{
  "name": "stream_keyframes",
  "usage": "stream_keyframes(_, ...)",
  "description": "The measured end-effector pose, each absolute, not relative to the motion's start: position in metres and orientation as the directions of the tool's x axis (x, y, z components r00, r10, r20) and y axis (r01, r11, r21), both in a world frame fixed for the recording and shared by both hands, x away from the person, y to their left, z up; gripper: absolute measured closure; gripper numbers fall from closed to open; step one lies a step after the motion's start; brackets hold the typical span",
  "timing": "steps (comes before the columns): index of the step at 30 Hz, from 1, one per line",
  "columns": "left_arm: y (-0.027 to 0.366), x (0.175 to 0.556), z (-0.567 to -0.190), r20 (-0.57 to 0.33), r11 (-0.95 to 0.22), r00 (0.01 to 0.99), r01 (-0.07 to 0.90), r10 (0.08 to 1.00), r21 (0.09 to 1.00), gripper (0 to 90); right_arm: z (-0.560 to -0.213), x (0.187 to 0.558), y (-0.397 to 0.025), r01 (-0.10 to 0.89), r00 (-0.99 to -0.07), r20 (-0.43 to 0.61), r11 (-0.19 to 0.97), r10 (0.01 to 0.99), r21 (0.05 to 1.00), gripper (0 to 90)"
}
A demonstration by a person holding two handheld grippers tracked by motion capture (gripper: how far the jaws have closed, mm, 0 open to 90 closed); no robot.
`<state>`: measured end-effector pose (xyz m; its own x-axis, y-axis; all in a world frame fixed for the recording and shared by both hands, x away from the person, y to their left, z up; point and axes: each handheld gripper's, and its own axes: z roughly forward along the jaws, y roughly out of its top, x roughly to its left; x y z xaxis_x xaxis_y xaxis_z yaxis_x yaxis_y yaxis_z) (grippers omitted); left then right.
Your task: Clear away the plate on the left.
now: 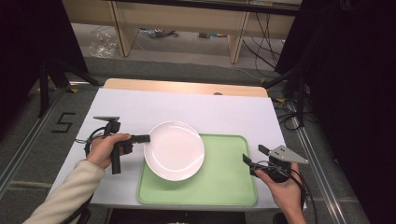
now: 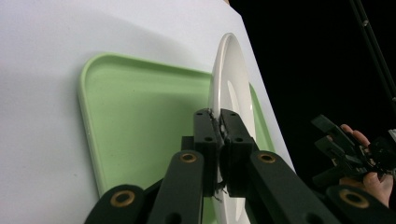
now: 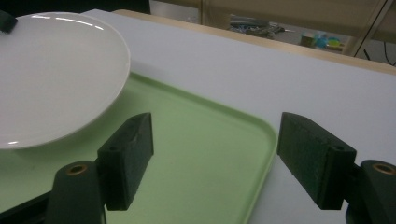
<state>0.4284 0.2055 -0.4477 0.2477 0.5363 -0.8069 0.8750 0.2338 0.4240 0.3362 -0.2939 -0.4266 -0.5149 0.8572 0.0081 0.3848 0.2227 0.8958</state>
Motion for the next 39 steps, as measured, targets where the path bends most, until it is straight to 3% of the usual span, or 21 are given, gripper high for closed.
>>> stream_keyframes(39,0.186,0.430,-0.450,-0.801,0.202,0.259,0.884,0.541,0.422,85.6,-0.426,0.336,-0.294,0.385,-0.518,0.007,0.225,0.856,0.895,28.2)
